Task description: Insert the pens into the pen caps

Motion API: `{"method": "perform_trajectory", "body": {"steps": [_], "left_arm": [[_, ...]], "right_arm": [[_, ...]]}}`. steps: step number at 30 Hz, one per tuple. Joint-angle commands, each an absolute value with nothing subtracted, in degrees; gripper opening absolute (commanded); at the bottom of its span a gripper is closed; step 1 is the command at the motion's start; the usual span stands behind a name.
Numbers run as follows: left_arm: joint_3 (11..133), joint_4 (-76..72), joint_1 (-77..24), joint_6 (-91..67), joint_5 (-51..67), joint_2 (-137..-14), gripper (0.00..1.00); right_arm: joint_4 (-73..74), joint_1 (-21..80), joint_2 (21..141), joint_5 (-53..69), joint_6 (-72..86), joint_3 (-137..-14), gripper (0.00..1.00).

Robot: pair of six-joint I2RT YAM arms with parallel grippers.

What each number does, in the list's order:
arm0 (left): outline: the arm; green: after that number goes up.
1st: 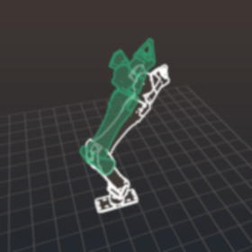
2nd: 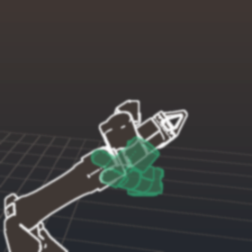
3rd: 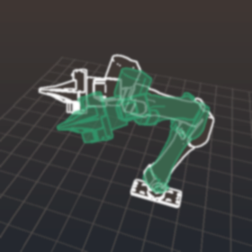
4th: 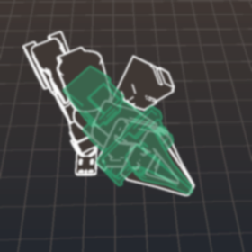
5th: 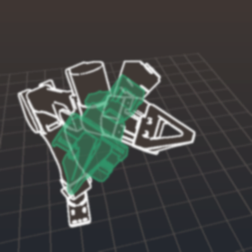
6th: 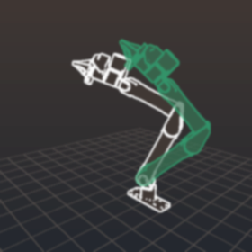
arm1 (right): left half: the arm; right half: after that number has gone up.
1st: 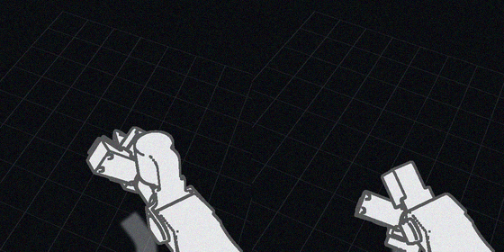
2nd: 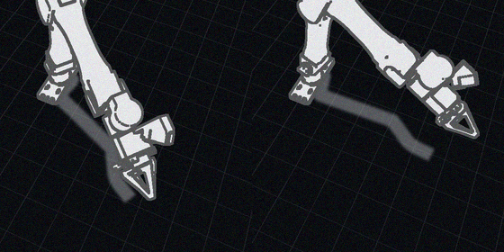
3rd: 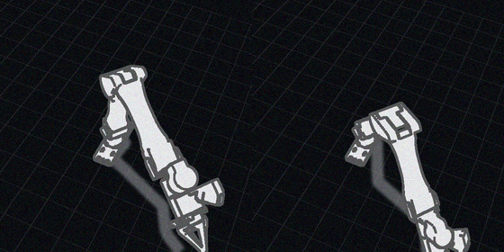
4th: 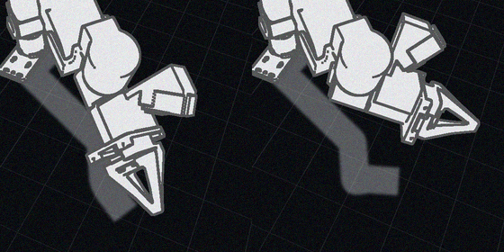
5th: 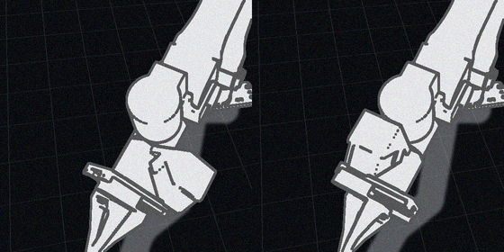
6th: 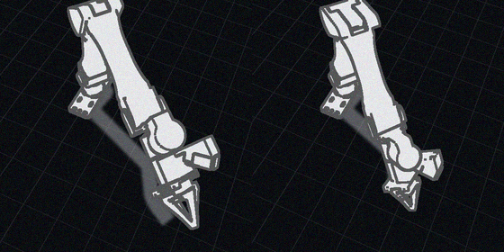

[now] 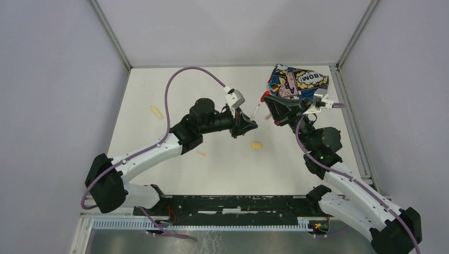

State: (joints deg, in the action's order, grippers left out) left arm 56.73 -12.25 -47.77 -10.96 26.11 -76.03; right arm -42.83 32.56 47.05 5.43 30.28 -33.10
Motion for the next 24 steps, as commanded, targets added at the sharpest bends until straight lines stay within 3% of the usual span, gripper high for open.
{"method": "perform_trajectory", "body": {"steps": [1,24], "left_arm": [[58.71,-12.66,-48.26,-8.01,27.25,-75.93,0.02],[58.27,-12.74,-48.25,-7.7,26.19,-75.03,0.02]], "right_arm": [[-44.67,32.38,47.63,7.72,31.42,-35.68,0.0],[-42.51,32.43,48.2,8.53,31.71,-34.54,0.0]]}}
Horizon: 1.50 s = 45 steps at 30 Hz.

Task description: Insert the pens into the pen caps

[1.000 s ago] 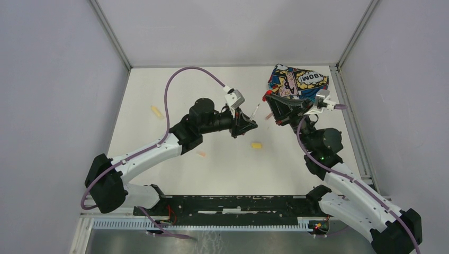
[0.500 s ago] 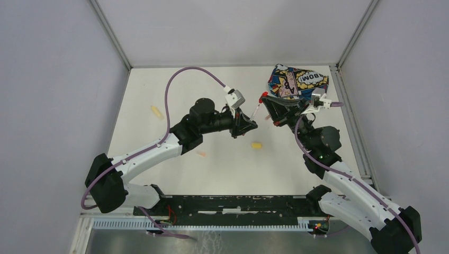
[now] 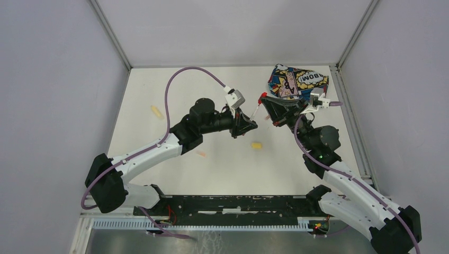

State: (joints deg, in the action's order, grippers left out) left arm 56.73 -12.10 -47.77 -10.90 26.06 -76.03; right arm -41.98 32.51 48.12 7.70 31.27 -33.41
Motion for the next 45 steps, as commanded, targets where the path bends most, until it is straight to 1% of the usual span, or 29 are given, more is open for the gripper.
{"method": "perform_trajectory", "body": {"steps": [1,32,45], "left_arm": [[58.27,-12.82,-48.24,-7.65,26.21,-74.98,0.02],[57.57,-13.52,-48.25,-7.74,25.71,-73.92,0.02],[57.39,-13.62,-48.28,-7.82,24.97,-73.7,0.02]], "right_arm": [[-42.5,32.43,48.25,8.53,31.72,-34.5,0.0],[-40.54,32.43,47.41,8.68,31.57,-33.22,0.0],[-42.69,32.36,48.47,14.87,34.73,-31.39,0.0]]}}
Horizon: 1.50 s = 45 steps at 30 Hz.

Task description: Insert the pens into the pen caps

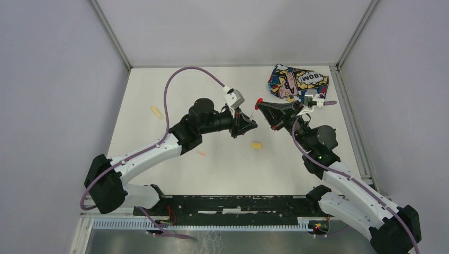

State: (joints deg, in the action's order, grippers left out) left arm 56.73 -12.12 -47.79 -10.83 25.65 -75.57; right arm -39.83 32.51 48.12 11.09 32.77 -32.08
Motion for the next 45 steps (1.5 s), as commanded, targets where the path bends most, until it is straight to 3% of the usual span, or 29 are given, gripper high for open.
{"method": "perform_trajectory", "body": {"steps": [1,7,23,29,35,45], "left_arm": [[57.32,-13.69,-48.28,-7.82,24.85,-73.72,0.02],[57.09,-14.03,-48.26,-8.16,24.23,-73.53,0.02],[56.87,-14.41,-48.25,-8.35,23.53,-73.66,0.02],[56.87,-14.33,-48.24,-8.22,23.49,-73.65,0.02],[57.27,-13.65,-48.25,-8.0,23.74,-73.98,0.02],[57.48,-13.6,-48.25,-8.0,24.83,-74.24,0.02]], "right_arm": [[-42.88,32.43,48.59,15.35,34.98,-31.23,0.0],[-43.16,32.43,48.61,16.46,36.28,-29.56,0.02],[-37.77,32.43,46.54,17.21,33.74,-29.85,0.44],[-31.9,32.4,44.45,14.42,30.08,-33.13,0.55],[-27.84,32.34,44.27,8.53,31.6,-35.87,0.59],[-31.48,32.25,48.82,10.2,34.51,-39.69,0.6]]}}
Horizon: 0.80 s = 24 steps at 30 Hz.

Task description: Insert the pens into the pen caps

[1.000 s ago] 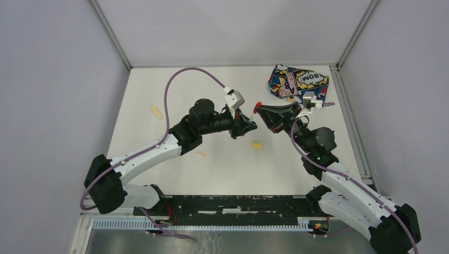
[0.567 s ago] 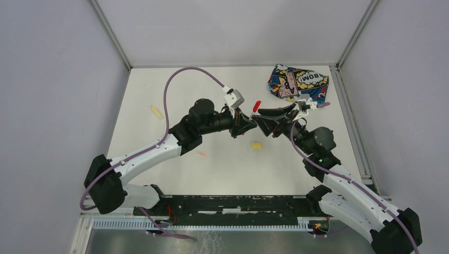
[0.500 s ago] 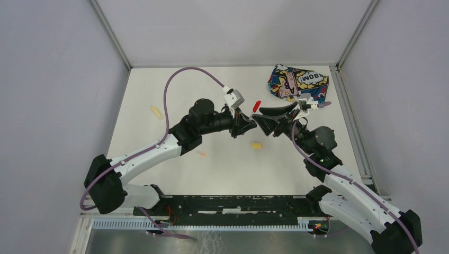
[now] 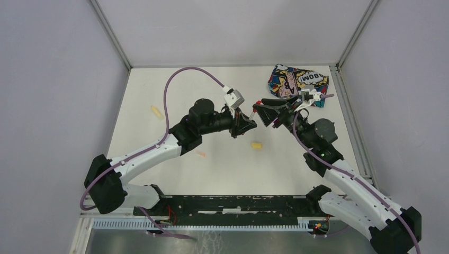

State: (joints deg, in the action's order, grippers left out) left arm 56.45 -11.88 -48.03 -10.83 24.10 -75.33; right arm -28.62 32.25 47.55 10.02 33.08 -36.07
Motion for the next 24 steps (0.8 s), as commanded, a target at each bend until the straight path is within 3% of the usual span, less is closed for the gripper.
{"method": "perform_trajectory", "body": {"steps": [1,14,24], "left_arm": [[57.48,-13.62,-48.25,-8.04,24.93,-74.23,0.02],[57.92,-13.1,-48.25,-7.88,26.1,-74.74,0.02],[58.01,-12.92,-48.3,-7.81,26.13,-74.87,0.02]], "right_arm": [[-31.7,32.2,49.26,10.4,34.75,-40.02,0.6],[-32.87,31.35,51.68,12.3,36.03,-41.61,0.53],[-33.31,30.99,52.12,13.43,36.79,-40.81,0.32]]}}
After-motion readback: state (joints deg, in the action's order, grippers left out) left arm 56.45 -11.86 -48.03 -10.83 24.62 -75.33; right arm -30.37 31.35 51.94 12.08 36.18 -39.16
